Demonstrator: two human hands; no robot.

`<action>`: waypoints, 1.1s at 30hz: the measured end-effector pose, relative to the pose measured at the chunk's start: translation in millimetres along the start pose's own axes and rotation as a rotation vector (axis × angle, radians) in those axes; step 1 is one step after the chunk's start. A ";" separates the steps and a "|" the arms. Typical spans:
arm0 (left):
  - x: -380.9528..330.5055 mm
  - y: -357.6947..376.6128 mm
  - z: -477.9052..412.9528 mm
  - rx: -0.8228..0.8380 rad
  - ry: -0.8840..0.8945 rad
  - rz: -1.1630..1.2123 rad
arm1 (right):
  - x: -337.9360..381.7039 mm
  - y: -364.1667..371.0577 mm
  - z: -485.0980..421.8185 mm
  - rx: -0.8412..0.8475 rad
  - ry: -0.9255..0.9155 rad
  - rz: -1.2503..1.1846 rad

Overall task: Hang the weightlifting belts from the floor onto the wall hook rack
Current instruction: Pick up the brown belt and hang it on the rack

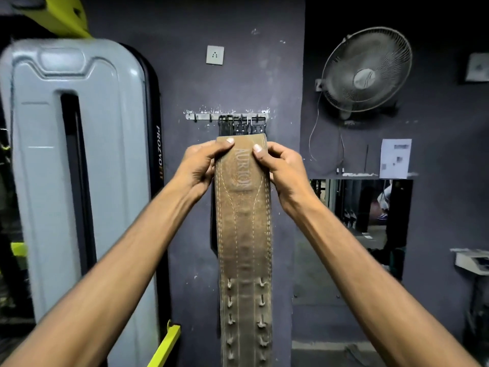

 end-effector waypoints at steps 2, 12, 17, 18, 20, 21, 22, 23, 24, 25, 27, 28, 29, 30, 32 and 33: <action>0.6 10.2 -1.9 0.019 0.001 0.004 | -2.6 -7.0 10.5 0.030 -0.020 0.017; 2.9 18.9 -12.2 0.091 0.102 -0.089 | -126.2 20.8 117.5 0.372 0.031 0.401; 3.5 9.4 -18.9 0.109 0.142 -0.152 | -82.0 6.9 38.5 0.328 0.097 0.122; 5.4 6.3 -19.6 0.123 0.149 -0.167 | -76.4 3.6 18.5 0.289 0.151 -0.013; 11.2 -1.8 -20.2 0.154 0.158 -0.193 | -65.6 0.5 -18.6 0.244 0.265 -0.187; 15.3 -5.2 -19.6 0.173 0.161 -0.213 | -65.2 0.4 -35.3 0.221 0.322 -0.237; 20.0 -7.2 -18.0 0.195 0.165 -0.240 | -62.8 2.0 -47.0 0.199 0.366 -0.277; 25.6 -8.6 -16.7 0.217 0.167 -0.266 | -66.4 4.1 -56.4 0.175 0.396 -0.287; 31.9 -11.2 -17.3 0.229 0.154 -0.280 | -70.5 6.3 -62.5 0.156 0.419 -0.287; 39.2 -16.0 -20.6 0.224 0.118 -0.273 | -74.9 9.5 -65.6 0.145 0.429 -0.286; 58.2 -24.3 -28.9 0.173 -0.075 -0.190 | -80.0 12.6 -65.5 0.135 0.413 -0.320; 68.8 -27.1 -31.3 0.130 -0.203 -0.119 | -80.4 11.6 -64.6 0.131 0.379 -0.336; 78.1 -29.8 -35.5 0.089 -0.304 -0.052 | -80.7 10.2 -65.7 0.140 0.320 -0.319; 83.5 -30.9 -40.7 0.051 -0.358 0.024 | -76.6 9.7 -62.2 0.164 0.250 -0.285; 85.7 -27.6 -52.4 0.000 -0.362 0.129 | -71.0 6.6 -56.1 0.213 0.122 -0.219; 84.6 -25.3 -59.0 -0.023 -0.346 0.153 | -68.9 3.6 -51.7 0.235 0.072 -0.201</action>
Point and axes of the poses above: each hand's wrist, its own z-axis away from the middle knuckle, its own y-axis out of the palm, x = y × z, the point moved 8 cm from there along -z, towards the middle knuckle, and after that the axes turned 13 degrees about z, right-handed, at the moved point
